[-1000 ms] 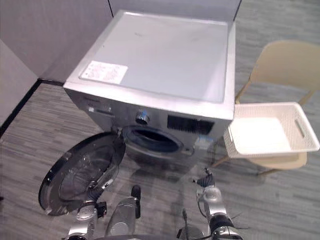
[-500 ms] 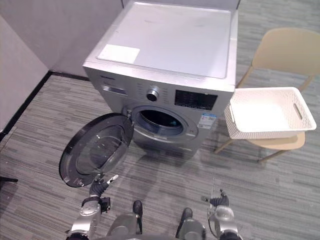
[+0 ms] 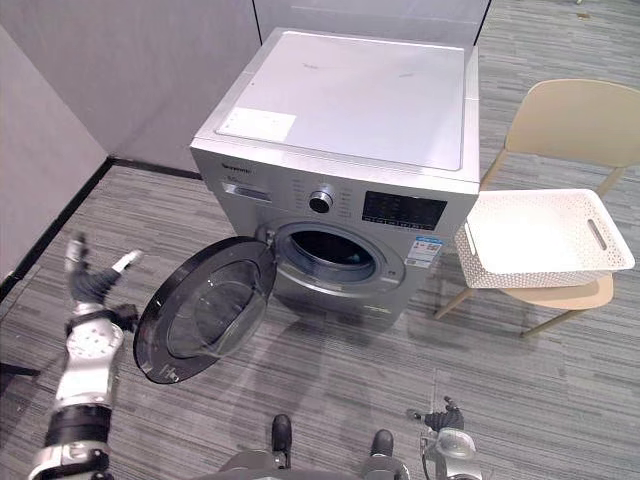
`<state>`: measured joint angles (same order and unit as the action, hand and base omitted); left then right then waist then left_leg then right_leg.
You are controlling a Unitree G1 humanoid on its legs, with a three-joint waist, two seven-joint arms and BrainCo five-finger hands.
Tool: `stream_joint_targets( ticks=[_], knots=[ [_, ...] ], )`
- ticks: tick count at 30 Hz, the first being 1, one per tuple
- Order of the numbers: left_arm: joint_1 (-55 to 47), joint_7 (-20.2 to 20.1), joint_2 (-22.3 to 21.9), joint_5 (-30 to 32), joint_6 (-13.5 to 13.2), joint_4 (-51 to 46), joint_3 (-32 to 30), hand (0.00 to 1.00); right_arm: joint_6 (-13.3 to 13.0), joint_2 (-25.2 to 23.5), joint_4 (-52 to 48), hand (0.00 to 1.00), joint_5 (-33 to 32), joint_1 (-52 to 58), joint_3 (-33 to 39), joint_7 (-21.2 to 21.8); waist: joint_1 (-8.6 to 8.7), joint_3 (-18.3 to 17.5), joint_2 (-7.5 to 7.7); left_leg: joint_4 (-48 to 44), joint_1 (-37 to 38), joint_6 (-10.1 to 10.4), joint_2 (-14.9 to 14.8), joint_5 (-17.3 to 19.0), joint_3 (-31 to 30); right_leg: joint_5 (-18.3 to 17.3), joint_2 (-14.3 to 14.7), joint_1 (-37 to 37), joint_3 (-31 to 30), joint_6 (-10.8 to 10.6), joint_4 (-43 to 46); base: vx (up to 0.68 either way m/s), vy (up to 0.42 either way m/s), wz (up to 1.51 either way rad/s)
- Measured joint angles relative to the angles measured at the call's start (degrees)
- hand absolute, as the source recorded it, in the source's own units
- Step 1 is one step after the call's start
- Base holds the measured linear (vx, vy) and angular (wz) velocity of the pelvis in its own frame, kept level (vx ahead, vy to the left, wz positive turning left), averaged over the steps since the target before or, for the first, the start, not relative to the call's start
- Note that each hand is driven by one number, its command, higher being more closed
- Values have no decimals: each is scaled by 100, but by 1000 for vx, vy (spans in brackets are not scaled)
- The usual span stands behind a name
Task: Pick up the laundry basket with both hands and put the clothes into the washing machine.
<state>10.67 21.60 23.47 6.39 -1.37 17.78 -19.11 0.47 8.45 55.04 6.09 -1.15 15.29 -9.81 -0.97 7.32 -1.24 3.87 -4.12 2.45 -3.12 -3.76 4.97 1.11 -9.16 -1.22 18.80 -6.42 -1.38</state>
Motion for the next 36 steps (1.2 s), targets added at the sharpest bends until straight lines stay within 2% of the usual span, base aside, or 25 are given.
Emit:
stream_joint_targets(
  ticks=[3,5,7,9,10,13,15,19,23,26,28,29,34,36],
  knots=[
    [460,102,621,116,126,432,-187,0,-8,14,-23,0,0,-213,-70,6,-40,100,155,-48,-325,33,-50,-24,23,39,44,-320,-83,42,16,11,-15,-7],
    [797,95,1017,236,236,775,-182,0,-9,6,-122,0,-2,-316,-172,7,-149,200,330,-135,-559,34,-109,-24,114,114,98,-574,-197,127,11,-7,-16,-21],
    [1309,26,1471,517,414,1432,-153,0,-14,-28,-388,0,-113,-354,-380,7,-167,346,588,-267,-843,35,-164,-23,158,178,141,-817,-263,184,10,-26,-21,-13],
    [1597,-45,1665,602,485,1779,-51,0,-23,-73,-609,0,-148,-330,-508,3,-157,428,727,-333,-967,37,-210,-21,170,242,184,-923,-343,248,8,-39,-14,-7],
    [1968,-117,1806,683,492,2170,160,0,-55,-161,-780,0,-177,-301,-561,3,-166,500,870,-450,-1118,50,-252,-11,182,291,212,-1027,-372,299,9,-64,-16,-7],
    [2487,-318,1896,739,501,2639,396,0,-146,-266,-1121,0,-280,-282,-738,0,-193,578,986,-706,-1459,104,-415,47,257,545,340,-1309,-576,397,8,-105,-12,-19],
    [2727,-463,1895,786,508,2919,498,0,-193,-382,-1335,0,-339,-261,-755,1,-207,643,1062,-951,-1598,121,-516,158,313,579,383,-1374,-664,413,3,-122,-31,-29],
    [2883,-797,1731,854,513,3163,551,0,-250,-380,-1627,0,-380,-57,-942,5,-309,690,1027,-1538,-1941,241,-799,480,362,632,541,-1502,-829,425,-8,-106,-46,-24],
    [2854,-759,1479,848,531,3184,296,0,-247,-354,-1603,0,-380,-53,-946,4,-313,734,980,-1582,-2000,299,-887,468,361,567,643,-1501,-853,427,-74,-67,-78,-6],
    [2336,-781,1057,845,475,2977,274,0,-240,-347,-1479,0,-376,-68,-908,8,-332,779,887,-1400,-1791,398,-883,310,374,557,686,-1433,-870,436,-69,-9,-73,-7],
    [1746,-775,553,834,447,2527,291,0,-199,-346,-1288,0,-364,-68,-893,14,-324,776,846,-1108,-1526,409,-833,189,382,498,667,-1303,-870,421,-69,43,-33,3],
    [1608,-778,455,830,429,2391,333,0,-181,-346,-1248,0,-363,-62,-879,16,-322,765,826,-1023,-1459,407,-812,155,382,462,655,-1273,-855,405,-65,58,-18,15],
    [472,-835,-863,577,367,1428,839,0,-91,-300,-1143,0,-259,-73,-661,124,-290,577,484,-548,-928,320,-585,-9,396,347,501,-941,-827,282,-63,79,20,8],
    [-56,-929,-1388,444,369,1129,1324,0,0,-295,-1144,0,-98,-68,-655,145,-285,434,313,-378,-652,319,-474,-8,445,291,423,-753,-836,229,-63,115,52,4]
  ],
)
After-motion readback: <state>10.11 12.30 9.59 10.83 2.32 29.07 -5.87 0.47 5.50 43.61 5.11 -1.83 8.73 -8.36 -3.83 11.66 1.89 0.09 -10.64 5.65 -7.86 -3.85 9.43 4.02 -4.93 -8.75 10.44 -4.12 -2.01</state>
